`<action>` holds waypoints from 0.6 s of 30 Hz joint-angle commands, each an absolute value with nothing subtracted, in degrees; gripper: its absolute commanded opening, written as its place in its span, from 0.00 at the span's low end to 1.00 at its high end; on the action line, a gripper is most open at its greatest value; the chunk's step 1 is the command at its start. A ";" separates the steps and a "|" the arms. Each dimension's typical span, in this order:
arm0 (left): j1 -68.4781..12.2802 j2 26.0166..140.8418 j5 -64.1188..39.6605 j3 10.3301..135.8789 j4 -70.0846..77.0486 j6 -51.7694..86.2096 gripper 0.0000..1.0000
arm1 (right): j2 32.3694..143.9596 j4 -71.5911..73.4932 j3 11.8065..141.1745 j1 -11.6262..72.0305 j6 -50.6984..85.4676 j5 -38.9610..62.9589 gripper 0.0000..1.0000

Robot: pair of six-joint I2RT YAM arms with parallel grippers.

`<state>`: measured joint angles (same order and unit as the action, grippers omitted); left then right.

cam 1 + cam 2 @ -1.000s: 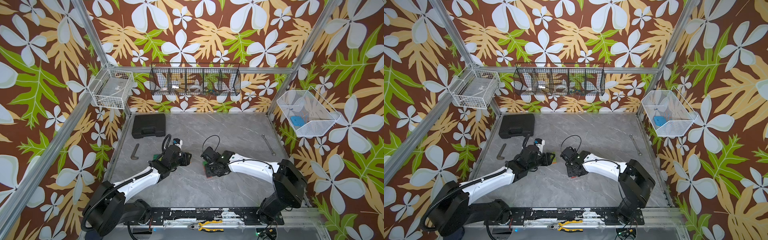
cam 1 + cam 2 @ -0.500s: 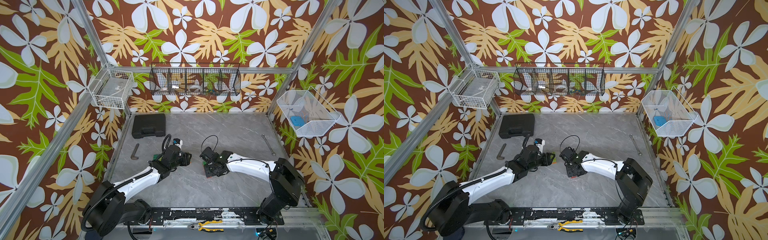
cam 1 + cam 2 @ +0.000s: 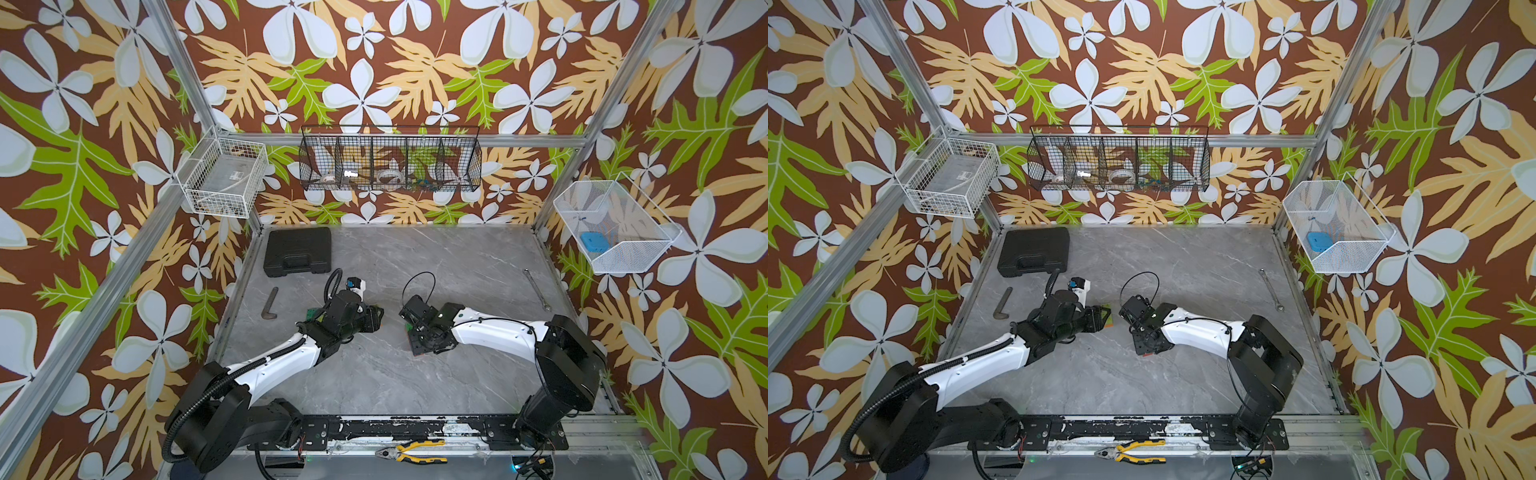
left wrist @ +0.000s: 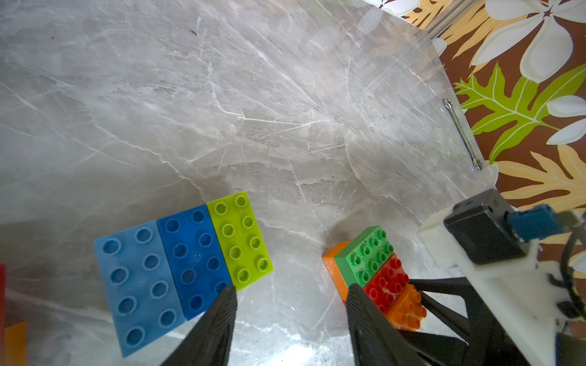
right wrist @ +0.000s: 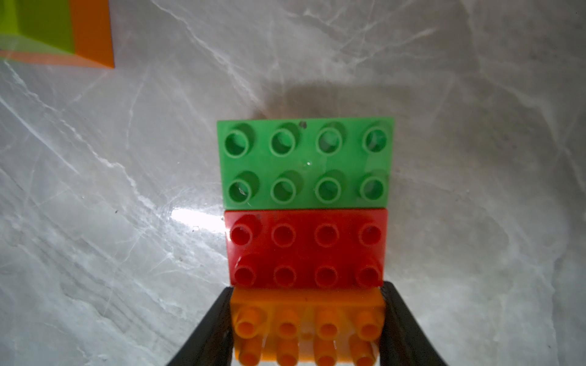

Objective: Assemble a rectangle with lego
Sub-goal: Assemble the lego brick with the lego brick.

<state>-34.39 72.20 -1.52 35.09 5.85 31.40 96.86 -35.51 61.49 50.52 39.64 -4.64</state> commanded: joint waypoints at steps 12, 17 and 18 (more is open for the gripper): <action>-34.28 71.72 -1.41 34.98 7.00 31.15 0.58 | 97.68 -35.94 60.83 50.54 38.58 -5.72 0.31; -34.28 71.64 -1.32 35.12 6.82 30.99 0.57 | 98.25 -36.46 60.66 50.54 39.17 -5.54 0.24; -34.28 71.80 -1.32 35.14 6.81 31.03 0.57 | 98.48 -36.64 60.64 50.56 39.29 -5.58 0.23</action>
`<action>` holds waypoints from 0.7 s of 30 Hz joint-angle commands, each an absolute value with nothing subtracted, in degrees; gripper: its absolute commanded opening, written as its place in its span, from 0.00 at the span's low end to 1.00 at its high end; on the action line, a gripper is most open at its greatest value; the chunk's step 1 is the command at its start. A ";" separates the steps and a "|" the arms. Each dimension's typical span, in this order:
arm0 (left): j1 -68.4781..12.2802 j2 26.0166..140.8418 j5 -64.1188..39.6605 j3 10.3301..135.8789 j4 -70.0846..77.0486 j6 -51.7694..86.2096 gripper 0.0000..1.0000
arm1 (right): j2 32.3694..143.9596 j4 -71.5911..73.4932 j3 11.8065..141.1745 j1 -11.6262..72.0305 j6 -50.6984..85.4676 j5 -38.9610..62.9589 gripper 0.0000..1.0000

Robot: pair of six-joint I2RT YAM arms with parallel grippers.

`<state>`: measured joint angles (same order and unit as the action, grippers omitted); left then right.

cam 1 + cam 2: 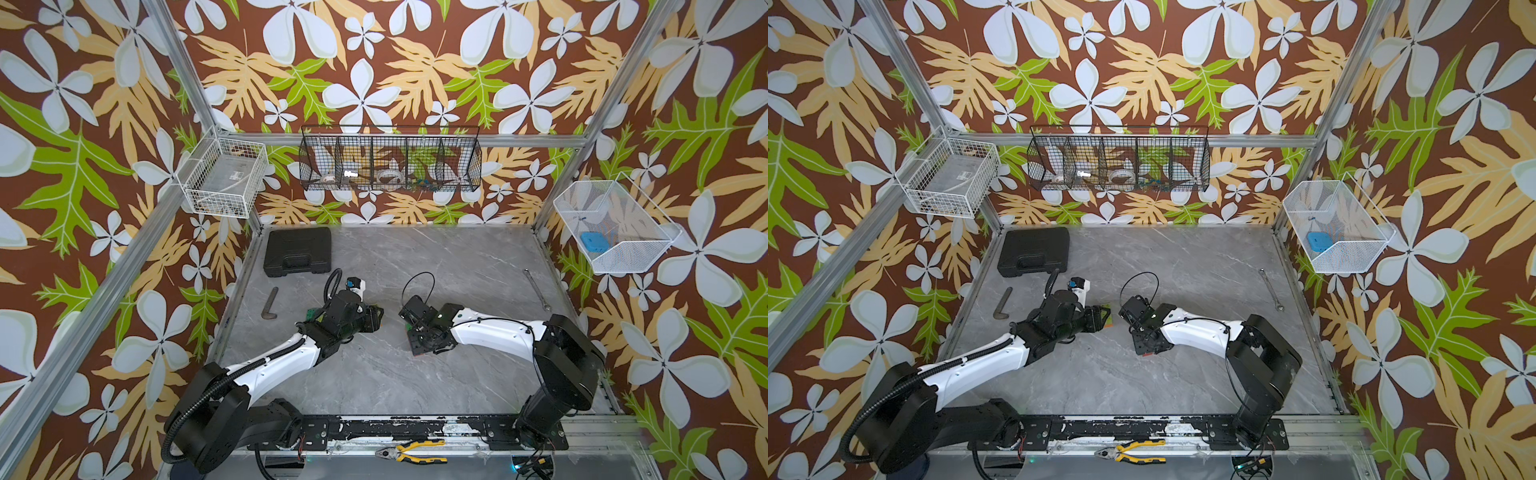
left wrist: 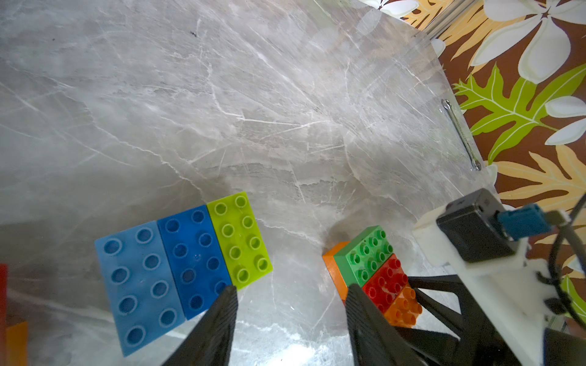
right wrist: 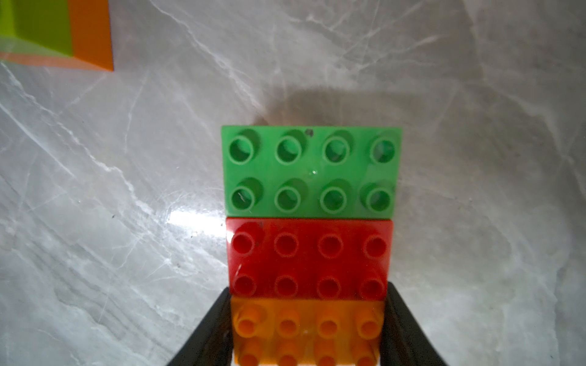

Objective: Assemble a rectangle with lego
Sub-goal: Assemble the lego brick with the lego brick.

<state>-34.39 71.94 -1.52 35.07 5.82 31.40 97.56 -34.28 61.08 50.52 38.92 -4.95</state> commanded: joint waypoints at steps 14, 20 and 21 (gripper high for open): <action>-34.28 71.79 -1.32 35.73 6.68 30.76 0.57 | 99.19 -37.95 59.29 51.21 43.01 -6.96 0.10; -34.28 71.46 -1.22 35.90 6.38 30.58 0.57 | 99.77 -36.56 57.51 52.28 45.06 -7.21 0.06; -34.28 71.46 -1.23 35.91 6.33 30.51 0.57 | 100.00 -36.52 57.35 52.29 45.09 -7.05 0.05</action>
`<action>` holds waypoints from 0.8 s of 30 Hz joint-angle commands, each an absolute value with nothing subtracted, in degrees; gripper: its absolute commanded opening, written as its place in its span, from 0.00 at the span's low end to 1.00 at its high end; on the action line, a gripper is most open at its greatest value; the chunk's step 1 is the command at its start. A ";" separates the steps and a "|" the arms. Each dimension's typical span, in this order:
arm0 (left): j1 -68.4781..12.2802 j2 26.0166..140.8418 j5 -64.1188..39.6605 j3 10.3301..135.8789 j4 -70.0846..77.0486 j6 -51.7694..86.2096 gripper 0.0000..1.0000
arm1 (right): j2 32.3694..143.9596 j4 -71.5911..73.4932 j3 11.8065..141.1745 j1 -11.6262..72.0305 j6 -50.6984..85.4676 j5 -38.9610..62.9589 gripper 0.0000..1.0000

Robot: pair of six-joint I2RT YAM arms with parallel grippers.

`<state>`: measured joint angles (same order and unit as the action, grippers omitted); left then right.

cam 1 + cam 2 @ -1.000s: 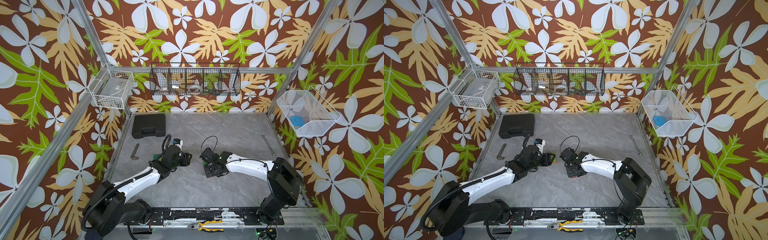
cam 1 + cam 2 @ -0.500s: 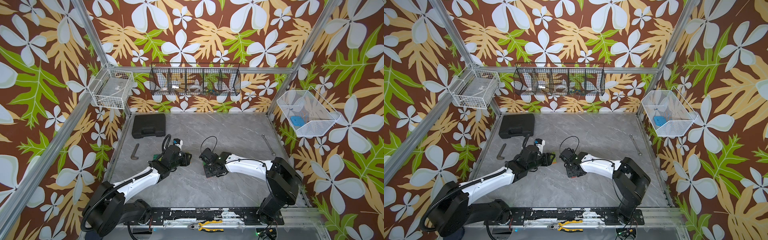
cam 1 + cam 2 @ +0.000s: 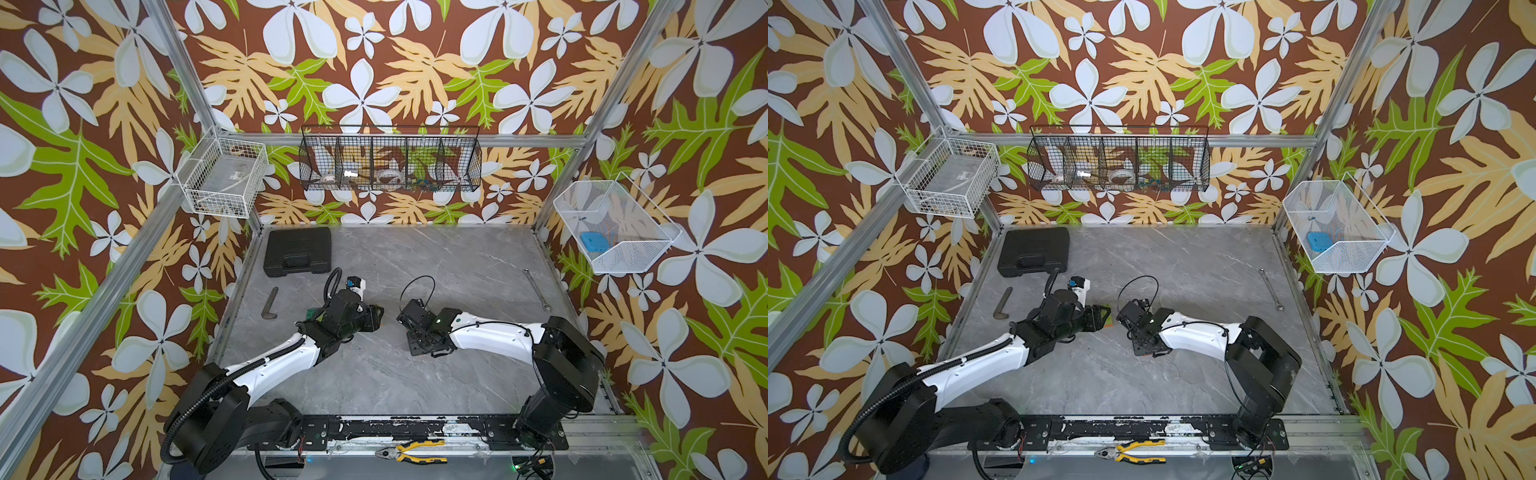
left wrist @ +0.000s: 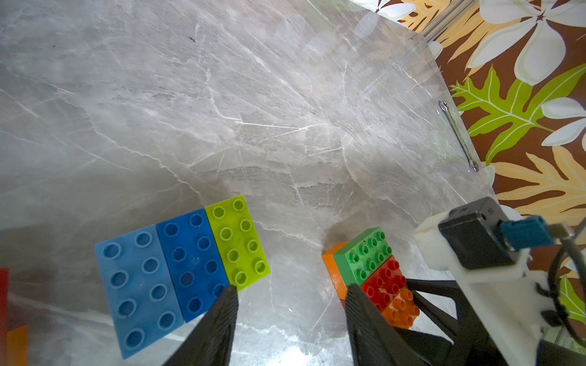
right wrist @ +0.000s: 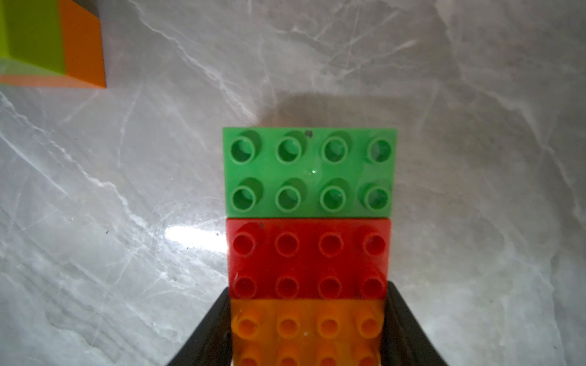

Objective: Assemble a rectangle with lego
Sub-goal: Assemble the lego brick with the lego brick.

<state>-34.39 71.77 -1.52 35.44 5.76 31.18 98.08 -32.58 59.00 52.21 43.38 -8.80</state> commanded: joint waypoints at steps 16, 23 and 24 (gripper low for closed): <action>-34.28 71.32 -0.82 36.13 5.84 30.01 0.56 | 100.54 -39.62 60.30 52.73 44.71 -9.67 0.05; -34.28 71.28 -0.94 36.07 6.20 30.23 0.56 | 99.83 -41.40 63.01 52.73 45.09 -10.38 0.24; -34.28 71.28 -0.97 36.08 6.20 30.23 0.56 | 99.96 -41.40 63.10 52.73 45.11 -10.21 0.26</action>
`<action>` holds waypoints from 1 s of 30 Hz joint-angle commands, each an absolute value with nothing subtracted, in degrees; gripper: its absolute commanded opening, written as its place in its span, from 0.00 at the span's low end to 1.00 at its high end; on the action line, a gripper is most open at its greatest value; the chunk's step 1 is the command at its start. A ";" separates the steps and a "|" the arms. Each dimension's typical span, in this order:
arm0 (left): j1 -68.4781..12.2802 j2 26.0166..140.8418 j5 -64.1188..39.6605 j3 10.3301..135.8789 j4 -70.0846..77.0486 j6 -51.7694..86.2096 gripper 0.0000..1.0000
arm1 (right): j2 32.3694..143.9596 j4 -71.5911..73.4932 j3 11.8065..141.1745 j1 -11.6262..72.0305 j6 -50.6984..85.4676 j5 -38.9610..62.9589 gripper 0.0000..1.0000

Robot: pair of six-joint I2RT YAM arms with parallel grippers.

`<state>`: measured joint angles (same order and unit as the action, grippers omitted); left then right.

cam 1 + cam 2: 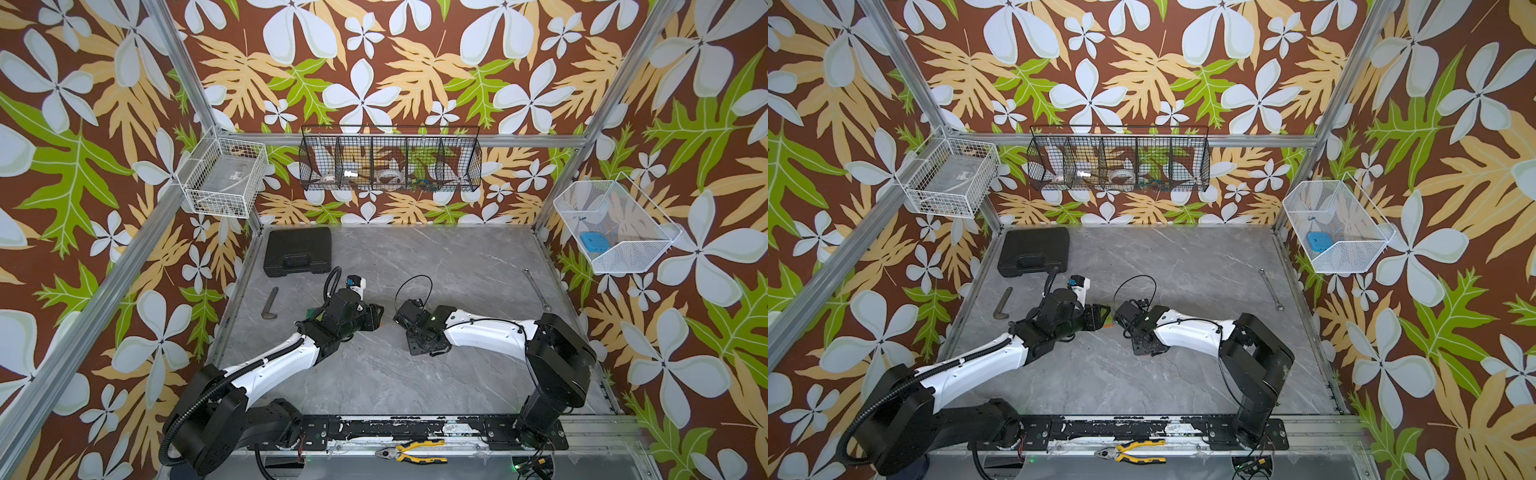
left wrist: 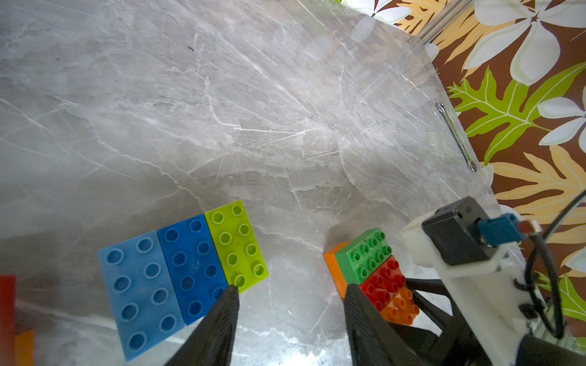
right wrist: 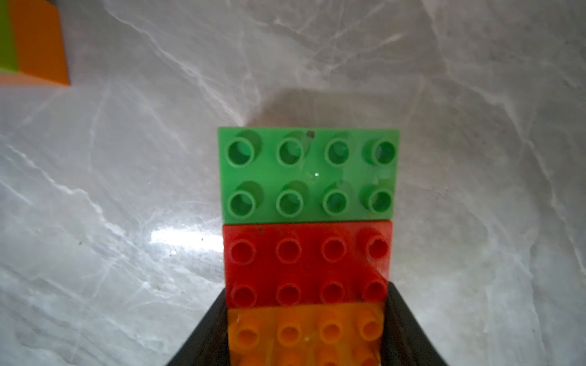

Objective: Assemble a rectangle with lego
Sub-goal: Assemble the lego brick with the lego brick.

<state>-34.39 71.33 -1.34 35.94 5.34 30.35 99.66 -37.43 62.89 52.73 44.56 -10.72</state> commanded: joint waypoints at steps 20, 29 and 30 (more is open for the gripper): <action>-34.28 71.02 -1.21 35.59 6.50 30.32 0.56 | 99.67 -41.27 64.02 52.73 45.44 -9.58 0.62; -34.28 71.01 -1.25 35.45 6.61 30.50 0.56 | 97.79 -40.75 63.29 52.73 45.88 -9.18 0.77; -34.28 71.09 -1.40 35.45 6.80 30.58 0.56 | 97.60 -40.62 63.19 52.73 45.99 -9.05 0.79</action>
<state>-34.39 71.13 -1.37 35.51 5.37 30.37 98.17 -40.21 63.46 52.73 45.10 -8.99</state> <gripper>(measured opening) 0.560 0.779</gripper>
